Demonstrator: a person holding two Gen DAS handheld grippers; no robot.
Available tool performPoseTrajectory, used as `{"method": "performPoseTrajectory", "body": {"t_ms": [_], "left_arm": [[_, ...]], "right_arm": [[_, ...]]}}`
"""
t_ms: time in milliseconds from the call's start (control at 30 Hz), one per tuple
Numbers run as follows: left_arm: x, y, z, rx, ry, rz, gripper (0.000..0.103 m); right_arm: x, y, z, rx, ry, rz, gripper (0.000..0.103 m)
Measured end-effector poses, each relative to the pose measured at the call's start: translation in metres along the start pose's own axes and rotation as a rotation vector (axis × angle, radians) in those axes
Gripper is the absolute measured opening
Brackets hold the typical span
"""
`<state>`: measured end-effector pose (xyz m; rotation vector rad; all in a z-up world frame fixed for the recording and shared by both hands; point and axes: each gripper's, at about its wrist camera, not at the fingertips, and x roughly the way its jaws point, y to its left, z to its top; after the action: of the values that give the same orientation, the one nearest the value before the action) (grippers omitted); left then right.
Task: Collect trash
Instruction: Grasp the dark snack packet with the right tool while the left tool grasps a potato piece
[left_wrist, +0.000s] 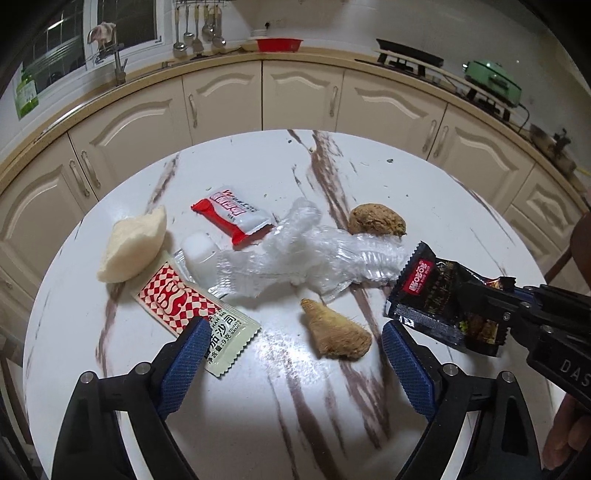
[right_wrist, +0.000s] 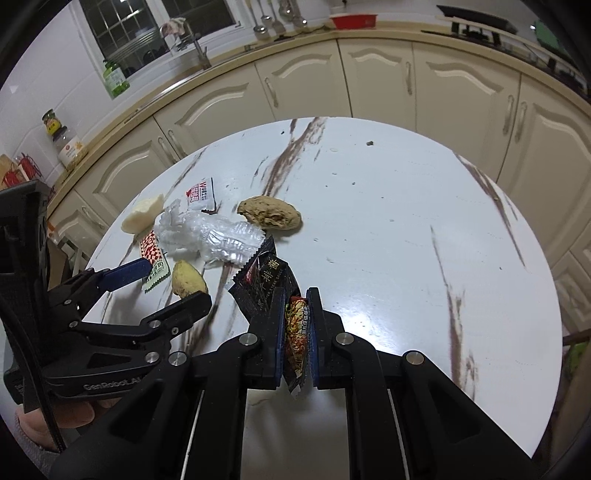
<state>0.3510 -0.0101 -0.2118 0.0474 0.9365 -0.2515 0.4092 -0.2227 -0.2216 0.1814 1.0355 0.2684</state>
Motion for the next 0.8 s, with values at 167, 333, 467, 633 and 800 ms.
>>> {"method": "performPoseTrajectory", "body": {"t_ms": [167,333,467,633,800], "left_arm": [[0.0,-0.003,0.0,0.0,-0.021,-0.036,0.026],[-0.001,-0.003,-0.01,-0.009,-0.032,-0.056,0.026],[-0.007,0.005,-0.02,-0.034,-0.032,-0.075,0.026],[-0.029,0.014,-0.031,-0.048,-0.056,-0.082,0.026],[-0.054,0.011,-0.038,-0.041,-0.088,-0.091,0.026]], "right_arm": [[-0.003,-0.007,-0.002,0.016,-0.005,0.003,0.01],[-0.006,-0.007,-0.005,0.019,-0.012,0.013,0.01],[-0.01,-0.006,-0.008,0.022,-0.017,0.016,0.01],[-0.021,-0.005,-0.011,0.024,-0.035,0.022,0.01],[-0.036,-0.002,-0.013,0.018,-0.059,0.026,0.01]]}}
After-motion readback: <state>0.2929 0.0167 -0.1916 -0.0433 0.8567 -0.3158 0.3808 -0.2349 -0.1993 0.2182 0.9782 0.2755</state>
